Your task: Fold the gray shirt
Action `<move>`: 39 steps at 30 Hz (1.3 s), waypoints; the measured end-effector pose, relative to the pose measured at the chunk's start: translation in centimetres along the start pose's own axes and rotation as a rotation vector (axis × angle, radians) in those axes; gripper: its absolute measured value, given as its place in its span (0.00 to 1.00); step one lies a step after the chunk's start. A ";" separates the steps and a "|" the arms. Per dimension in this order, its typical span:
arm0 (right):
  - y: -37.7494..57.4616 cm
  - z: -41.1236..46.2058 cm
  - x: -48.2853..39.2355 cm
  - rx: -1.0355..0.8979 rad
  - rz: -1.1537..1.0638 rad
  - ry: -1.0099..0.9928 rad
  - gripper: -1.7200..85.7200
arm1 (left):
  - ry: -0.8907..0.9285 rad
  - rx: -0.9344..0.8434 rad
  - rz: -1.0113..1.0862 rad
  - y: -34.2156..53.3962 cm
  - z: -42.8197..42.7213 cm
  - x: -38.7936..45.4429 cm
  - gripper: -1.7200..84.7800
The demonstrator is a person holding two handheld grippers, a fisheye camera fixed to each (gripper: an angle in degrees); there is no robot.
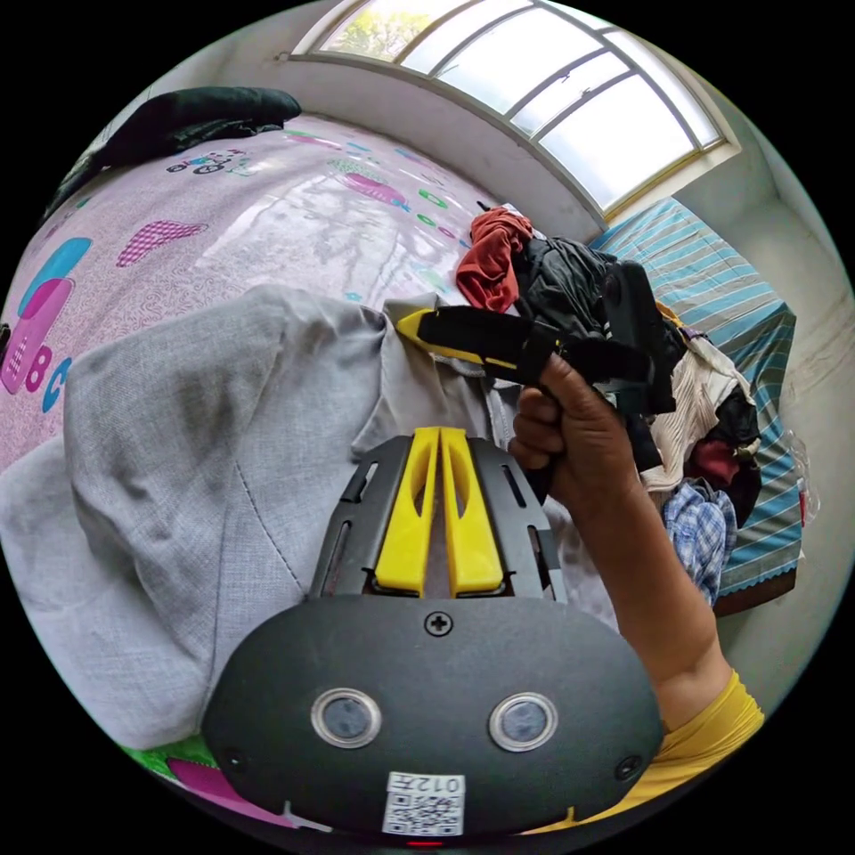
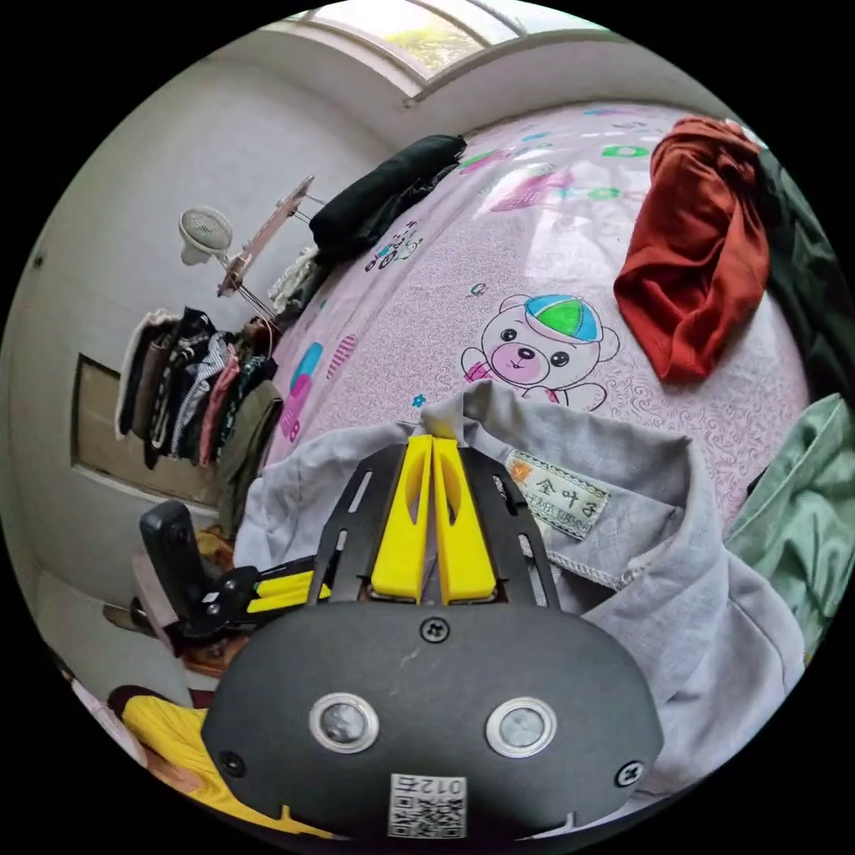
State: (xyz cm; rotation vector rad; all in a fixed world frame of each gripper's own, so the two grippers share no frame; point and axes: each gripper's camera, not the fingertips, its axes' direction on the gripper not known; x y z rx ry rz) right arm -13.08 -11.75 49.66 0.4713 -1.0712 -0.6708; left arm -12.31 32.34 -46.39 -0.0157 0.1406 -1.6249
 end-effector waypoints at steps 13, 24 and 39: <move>6.1 -9.5 -3.7 0.116 -0.091 0.320 0.03 | -0.027 -0.011 0.035 0.2 -0.3 0.9 0.03; 4.9 -2.1 -4.1 -0.014 -0.099 0.514 0.02 | -0.036 -0.031 0.051 0.4 0.9 1.9 0.03; 6.8 0.7 -6.3 -0.030 -0.107 0.415 0.03 | -0.024 -0.033 0.048 0.9 1.5 3.3 0.02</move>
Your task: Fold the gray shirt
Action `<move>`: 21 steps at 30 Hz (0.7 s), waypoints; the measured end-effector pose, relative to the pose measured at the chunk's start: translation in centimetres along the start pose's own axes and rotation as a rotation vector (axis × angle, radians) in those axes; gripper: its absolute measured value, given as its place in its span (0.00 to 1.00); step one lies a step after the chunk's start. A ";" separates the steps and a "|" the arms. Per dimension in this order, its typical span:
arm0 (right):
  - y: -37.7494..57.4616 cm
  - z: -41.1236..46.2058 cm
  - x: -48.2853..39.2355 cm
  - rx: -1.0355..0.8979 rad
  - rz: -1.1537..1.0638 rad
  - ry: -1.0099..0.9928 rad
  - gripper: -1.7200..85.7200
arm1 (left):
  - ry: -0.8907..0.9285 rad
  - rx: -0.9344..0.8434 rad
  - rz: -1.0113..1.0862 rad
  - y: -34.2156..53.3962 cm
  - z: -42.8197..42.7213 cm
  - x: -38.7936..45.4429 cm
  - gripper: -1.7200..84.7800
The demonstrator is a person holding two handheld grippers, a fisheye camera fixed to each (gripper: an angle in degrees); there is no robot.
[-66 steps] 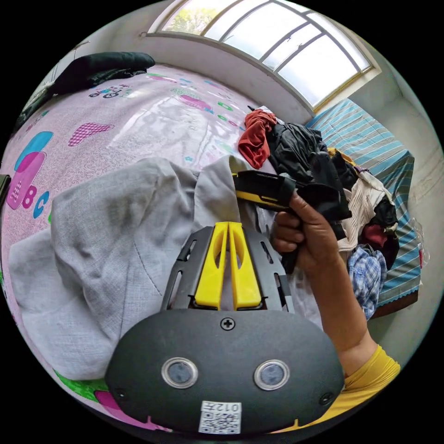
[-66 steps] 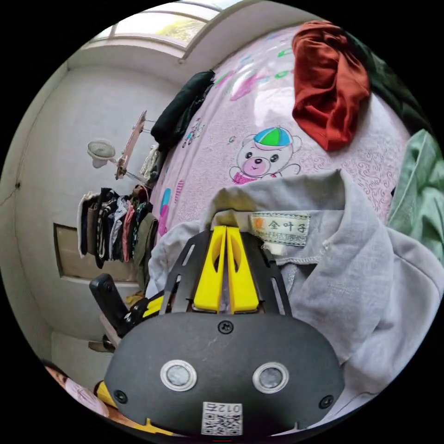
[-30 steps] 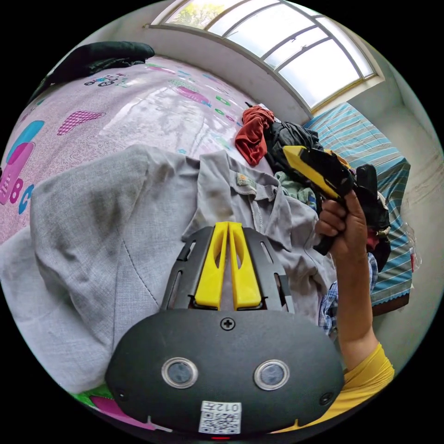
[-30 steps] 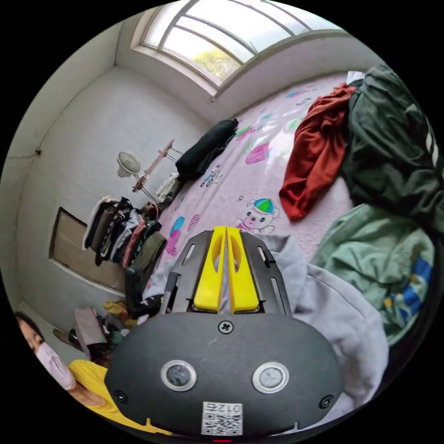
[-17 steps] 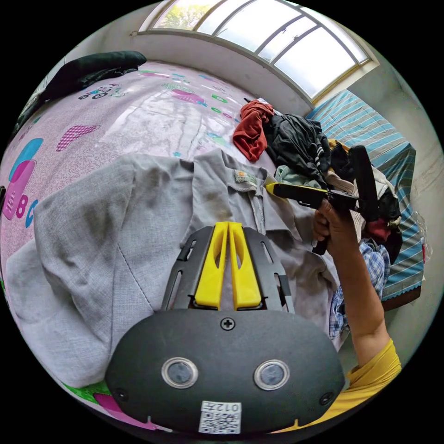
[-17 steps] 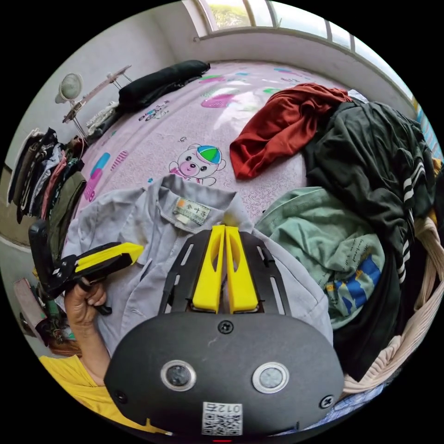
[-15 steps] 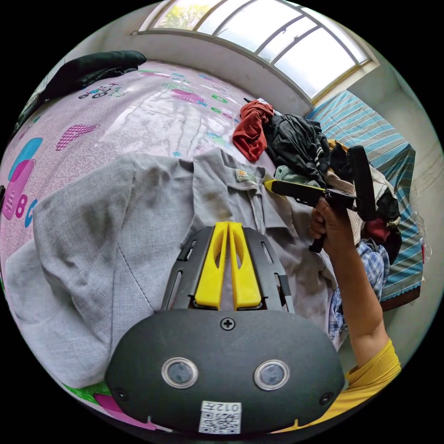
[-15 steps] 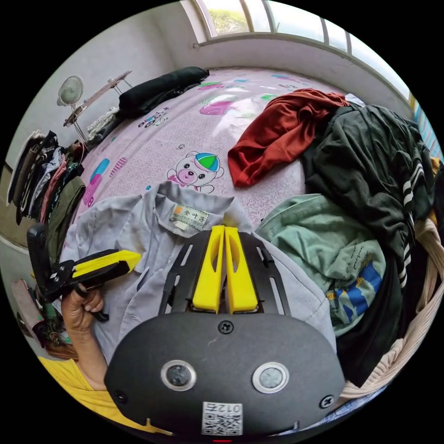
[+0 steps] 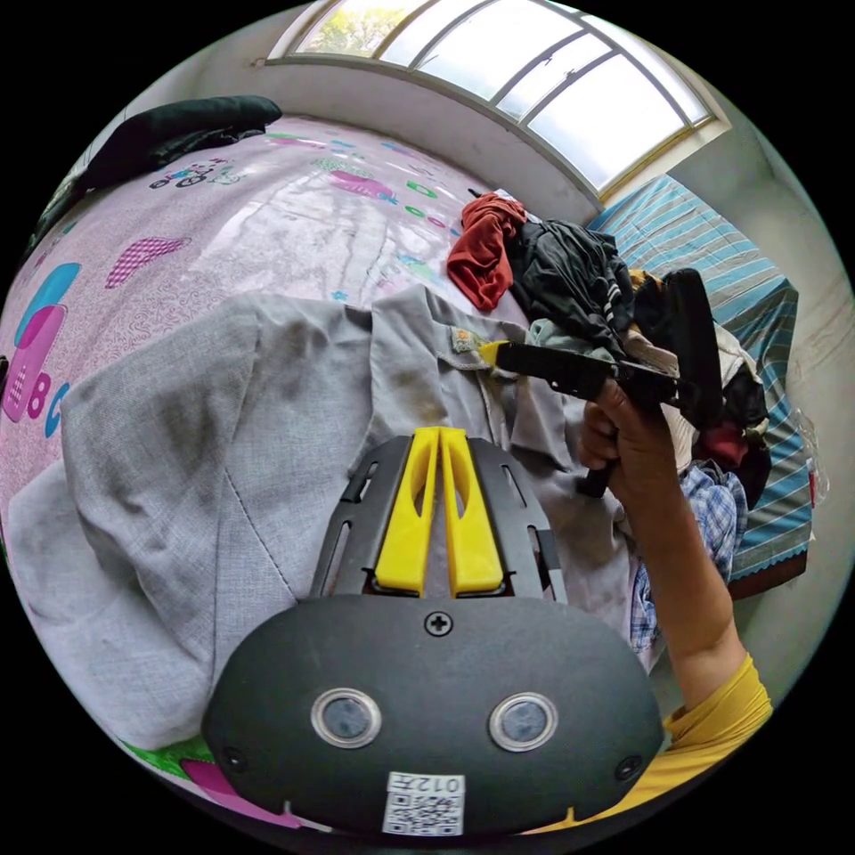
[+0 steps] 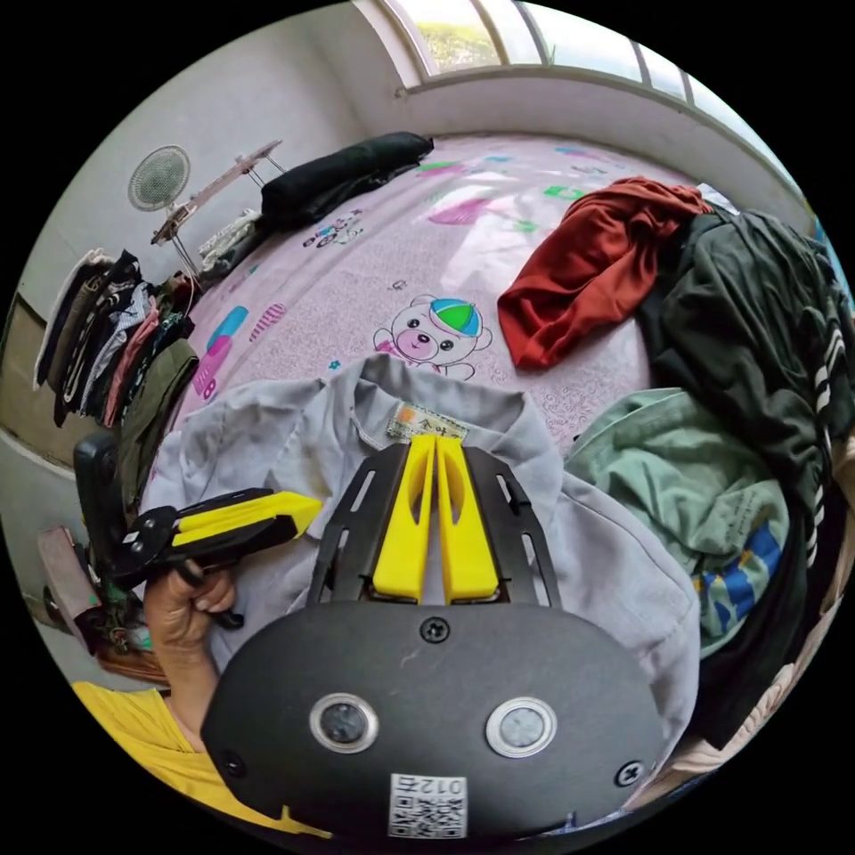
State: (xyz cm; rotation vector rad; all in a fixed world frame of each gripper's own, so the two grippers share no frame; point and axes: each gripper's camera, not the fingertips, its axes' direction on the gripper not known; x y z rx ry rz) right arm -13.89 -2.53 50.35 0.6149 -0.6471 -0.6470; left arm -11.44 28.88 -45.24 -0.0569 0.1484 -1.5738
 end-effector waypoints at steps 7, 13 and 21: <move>3.3 -3.2 -0.3 0.085 -0.006 -0.156 0.03 | 0.004 0.003 -0.005 0.2 0.4 1.0 0.02; 9.4 -3.5 -3.8 -0.008 -0.107 -0.242 0.03 | 0.055 0.021 -0.045 0.5 0.9 1.2 0.02; 10.5 -0.1 -6.6 -0.108 -0.215 -0.079 0.02 | 0.056 0.078 -0.116 1.0 0.9 2.0 0.02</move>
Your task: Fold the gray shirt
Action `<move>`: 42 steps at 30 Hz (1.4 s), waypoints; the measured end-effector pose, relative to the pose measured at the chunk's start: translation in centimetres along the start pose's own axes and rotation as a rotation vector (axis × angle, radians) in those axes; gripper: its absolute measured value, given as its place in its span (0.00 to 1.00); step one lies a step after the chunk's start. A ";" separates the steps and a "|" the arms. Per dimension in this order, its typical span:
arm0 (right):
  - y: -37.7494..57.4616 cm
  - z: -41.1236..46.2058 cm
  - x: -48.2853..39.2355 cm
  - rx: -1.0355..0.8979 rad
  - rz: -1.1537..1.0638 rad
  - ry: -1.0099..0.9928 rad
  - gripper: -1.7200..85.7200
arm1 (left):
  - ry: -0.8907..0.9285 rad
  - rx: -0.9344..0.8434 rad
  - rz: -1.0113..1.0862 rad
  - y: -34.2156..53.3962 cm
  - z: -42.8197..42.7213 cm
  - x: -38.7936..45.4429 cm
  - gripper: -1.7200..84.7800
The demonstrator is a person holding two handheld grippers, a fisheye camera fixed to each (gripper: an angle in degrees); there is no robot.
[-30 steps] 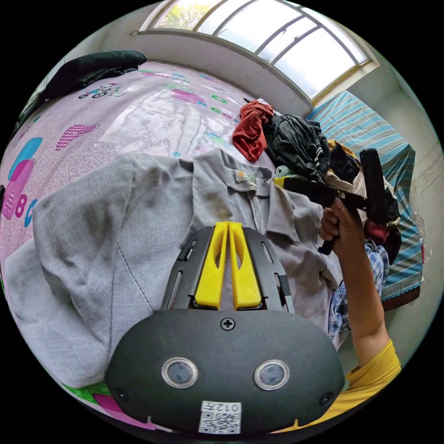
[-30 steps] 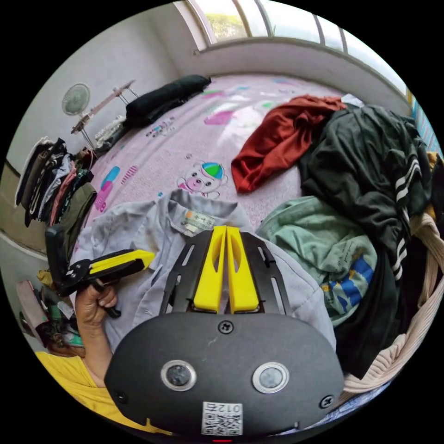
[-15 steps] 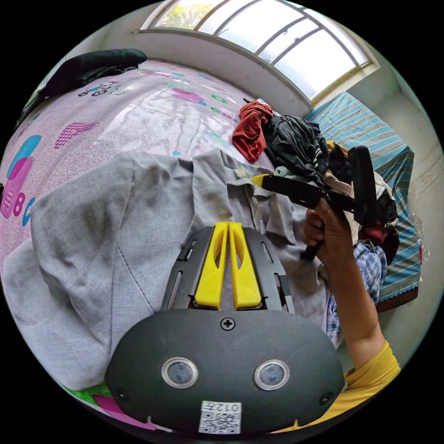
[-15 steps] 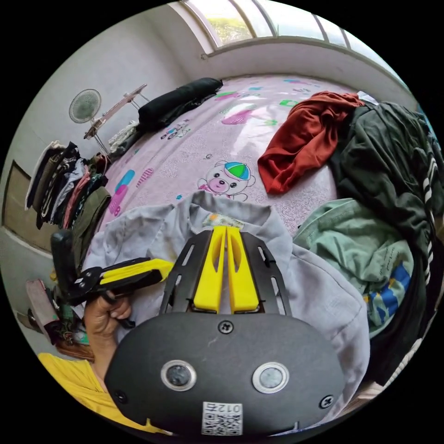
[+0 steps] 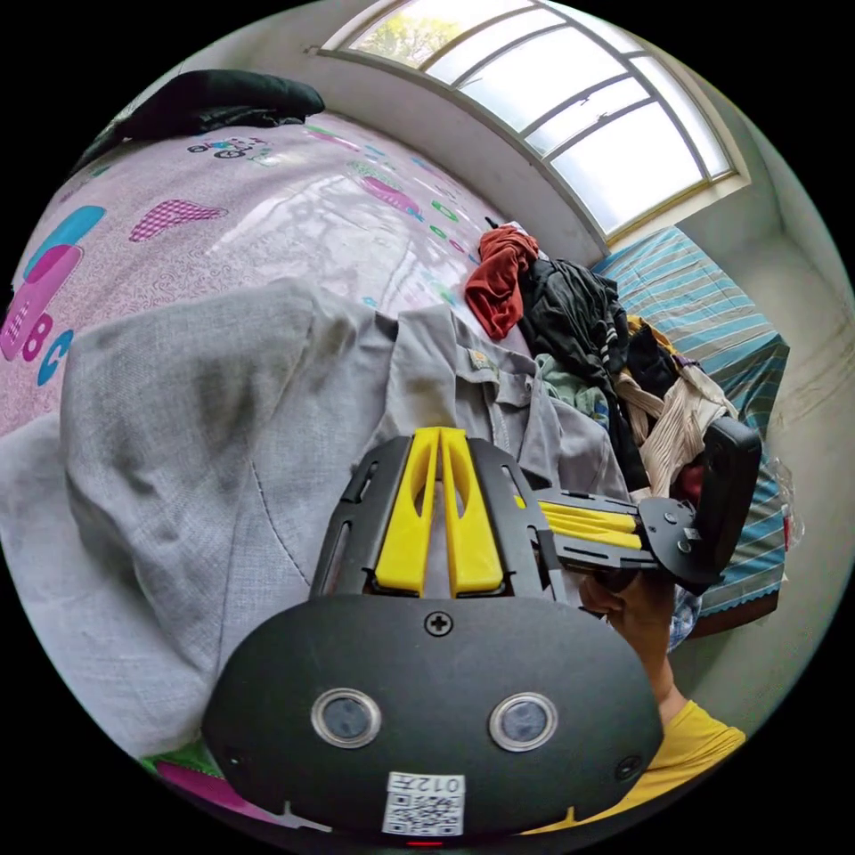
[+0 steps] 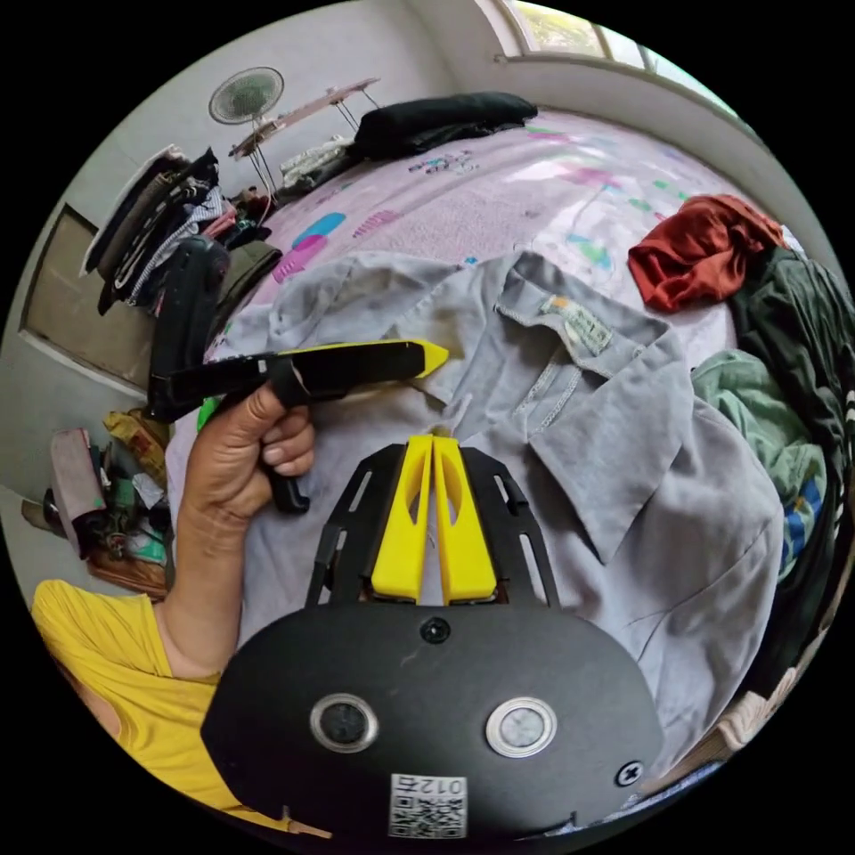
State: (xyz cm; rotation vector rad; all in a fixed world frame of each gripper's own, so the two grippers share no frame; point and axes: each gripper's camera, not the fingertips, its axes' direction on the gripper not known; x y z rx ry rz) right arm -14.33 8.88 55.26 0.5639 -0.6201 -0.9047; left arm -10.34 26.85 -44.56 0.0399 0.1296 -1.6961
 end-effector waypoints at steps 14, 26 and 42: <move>11.1 -2.8 2.8 0.069 0.208 0.072 0.02 | -0.061 0.059 0.122 1.1 0.4 6.6 0.03; 24.7 -12.9 6.6 0.477 0.389 0.202 0.05 | 0.189 -0.075 0.508 2.6 3.1 19.9 0.03; 30.7 -14.6 14.7 0.382 0.555 0.118 0.05 | -0.107 -0.320 0.625 4.5 14.4 27.9 0.02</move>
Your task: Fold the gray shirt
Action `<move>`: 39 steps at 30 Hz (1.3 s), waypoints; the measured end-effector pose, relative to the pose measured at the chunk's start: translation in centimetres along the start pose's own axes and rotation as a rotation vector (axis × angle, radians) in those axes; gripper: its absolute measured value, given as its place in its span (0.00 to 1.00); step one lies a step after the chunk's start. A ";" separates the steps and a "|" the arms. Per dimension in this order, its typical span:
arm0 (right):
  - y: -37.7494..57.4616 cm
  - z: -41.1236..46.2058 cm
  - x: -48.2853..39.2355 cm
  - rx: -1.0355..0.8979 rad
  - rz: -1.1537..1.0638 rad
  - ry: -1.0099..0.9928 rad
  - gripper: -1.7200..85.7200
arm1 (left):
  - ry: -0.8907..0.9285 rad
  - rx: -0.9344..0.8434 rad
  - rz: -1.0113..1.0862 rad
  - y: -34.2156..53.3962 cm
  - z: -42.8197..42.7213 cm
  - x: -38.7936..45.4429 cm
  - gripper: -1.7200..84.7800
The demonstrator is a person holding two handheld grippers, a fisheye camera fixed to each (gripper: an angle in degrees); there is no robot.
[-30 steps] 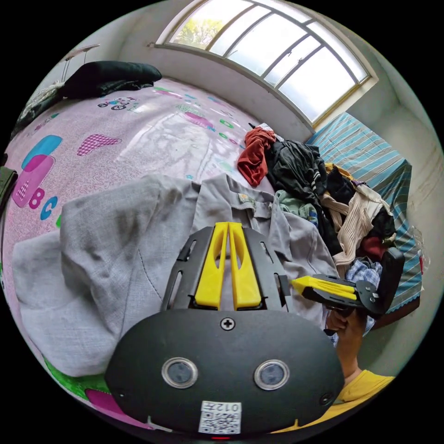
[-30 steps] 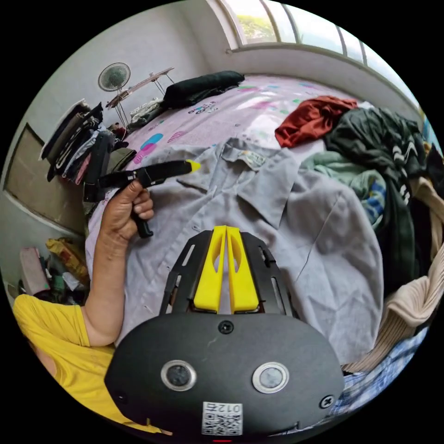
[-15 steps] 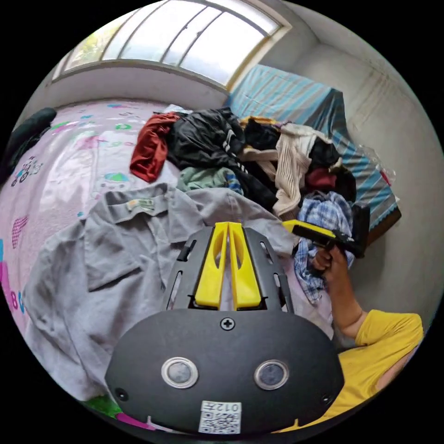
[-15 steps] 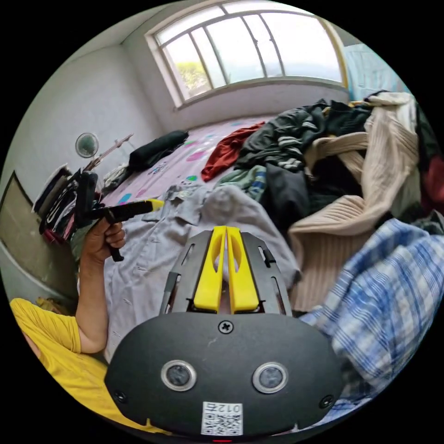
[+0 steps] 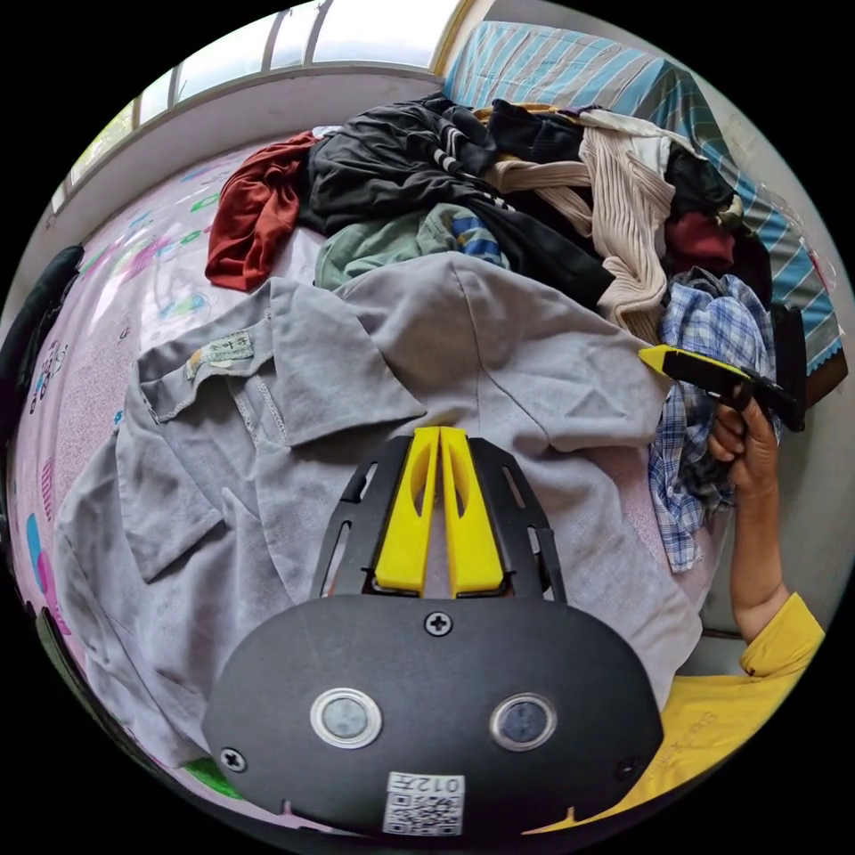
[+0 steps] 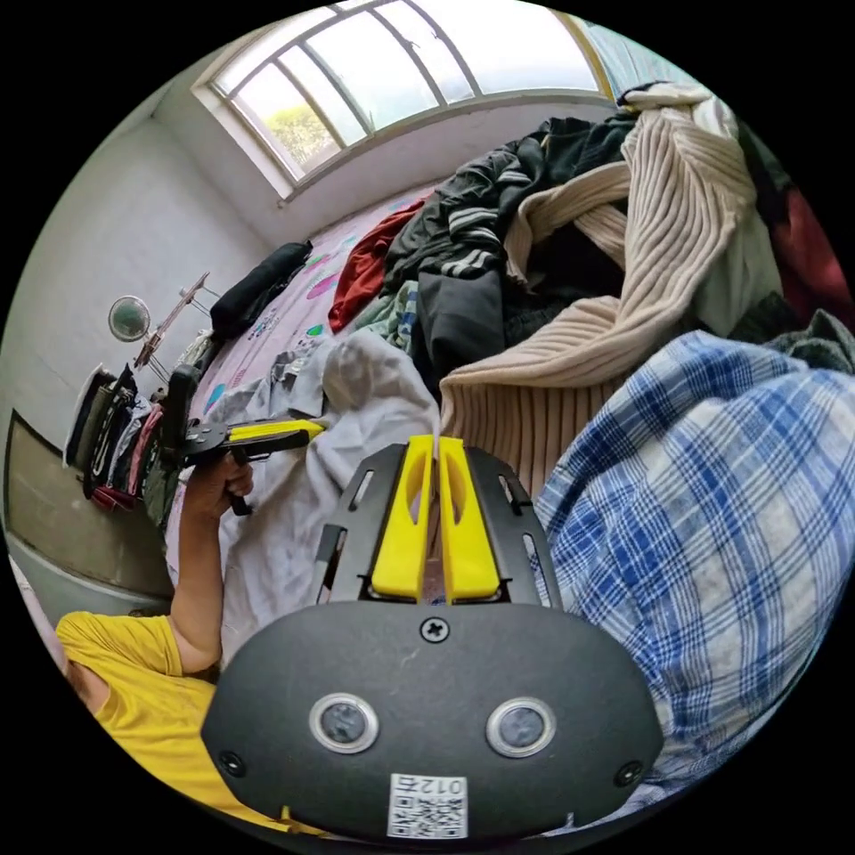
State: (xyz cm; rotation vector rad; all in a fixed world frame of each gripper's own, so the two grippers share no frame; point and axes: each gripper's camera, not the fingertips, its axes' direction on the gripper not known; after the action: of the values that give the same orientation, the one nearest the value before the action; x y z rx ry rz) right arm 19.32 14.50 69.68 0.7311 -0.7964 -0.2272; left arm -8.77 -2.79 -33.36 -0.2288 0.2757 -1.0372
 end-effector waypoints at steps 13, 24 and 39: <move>-5.5 -2.7 3.5 -0.130 0.102 -0.140 0.04 | 0.075 0.015 -0.035 -1.1 1.0 -0.5 0.02; -0.2 -4.5 6.9 -0.010 0.018 -0.014 0.14 | 0.069 0.017 -0.031 -1.1 0.8 -1.2 0.03; -5.0 -6.0 11.3 0.083 0.066 -0.648 0.04 | 0.029 0.208 -0.204 2.4 -3.7 -6.8 0.03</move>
State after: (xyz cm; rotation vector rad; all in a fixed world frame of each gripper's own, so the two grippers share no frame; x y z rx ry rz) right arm 31.83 8.86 69.93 0.7129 -1.4497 -0.3817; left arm -11.27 4.11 -36.79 -0.0544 0.1708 -1.2630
